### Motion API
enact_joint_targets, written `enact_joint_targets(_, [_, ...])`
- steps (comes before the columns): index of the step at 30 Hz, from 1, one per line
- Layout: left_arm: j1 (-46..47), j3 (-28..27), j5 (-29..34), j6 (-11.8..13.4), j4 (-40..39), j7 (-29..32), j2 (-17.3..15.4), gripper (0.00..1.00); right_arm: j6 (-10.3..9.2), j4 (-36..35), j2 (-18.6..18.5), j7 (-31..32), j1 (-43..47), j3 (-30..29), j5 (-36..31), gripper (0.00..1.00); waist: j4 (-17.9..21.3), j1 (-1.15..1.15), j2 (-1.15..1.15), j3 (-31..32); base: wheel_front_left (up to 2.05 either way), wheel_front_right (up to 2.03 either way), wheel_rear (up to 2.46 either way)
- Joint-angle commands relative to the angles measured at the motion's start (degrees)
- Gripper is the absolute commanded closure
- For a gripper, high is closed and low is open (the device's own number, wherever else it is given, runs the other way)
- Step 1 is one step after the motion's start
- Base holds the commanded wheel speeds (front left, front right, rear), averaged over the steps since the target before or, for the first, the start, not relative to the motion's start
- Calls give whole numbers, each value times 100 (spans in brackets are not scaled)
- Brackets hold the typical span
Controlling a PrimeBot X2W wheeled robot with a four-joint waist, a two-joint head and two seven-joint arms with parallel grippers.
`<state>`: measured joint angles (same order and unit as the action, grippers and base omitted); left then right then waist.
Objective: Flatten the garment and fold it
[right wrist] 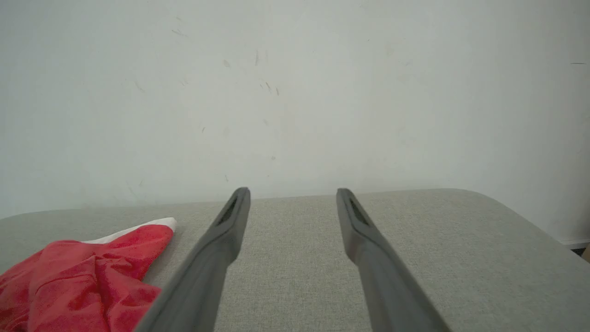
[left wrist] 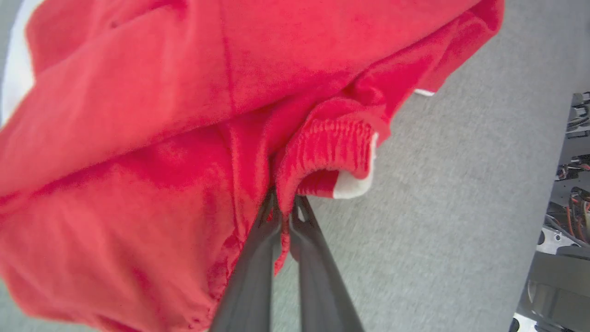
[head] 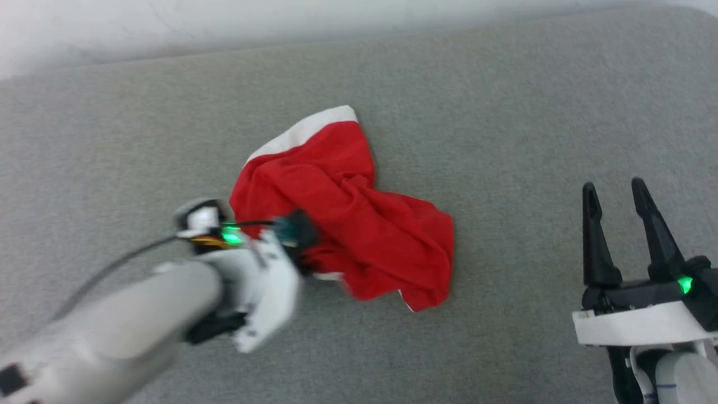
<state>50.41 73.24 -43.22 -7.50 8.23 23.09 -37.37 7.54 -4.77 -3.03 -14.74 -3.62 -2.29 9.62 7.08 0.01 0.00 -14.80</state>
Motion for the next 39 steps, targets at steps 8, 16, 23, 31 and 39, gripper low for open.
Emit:
enact_joint_targets(8, [-456, -117, -337, 220, 481, -389, -1283, 100, -5, -12, 15, -26, 275, -35, -86, 0, -538, -1, 0, 340, 0, 0, 0])
enact_joint_targets(16, [-926, -116, -442, 502, 1601, -626, -1119, 59, -5, -1, 15, -26, 298, 15, -175, 0, -652, -1, 0, 430, 0, 0, 0])
enact_joint_targets(23, [-1074, -544, -536, 874, 1683, -1885, -742, 0, -5, -18, 15, -26, 397, 46, -363, 0, -885, -1, 0, 739, 0, 0, 0])
enact_joint_targets(31, [-1566, -1169, -431, 2135, 714, -3424, -870, 0, -5, -257, -277, -26, -48, 156, -662, 0, -1173, -1, 0, 1004, 0, 0, 0])
enact_joint_targets(39, [-2379, -2574, 258, 3465, -348, -3804, -447, 0, -5, 178, -1256, -26, -893, 1186, -264, 0, -1296, -1, 0, 943, 0, 0, 0])
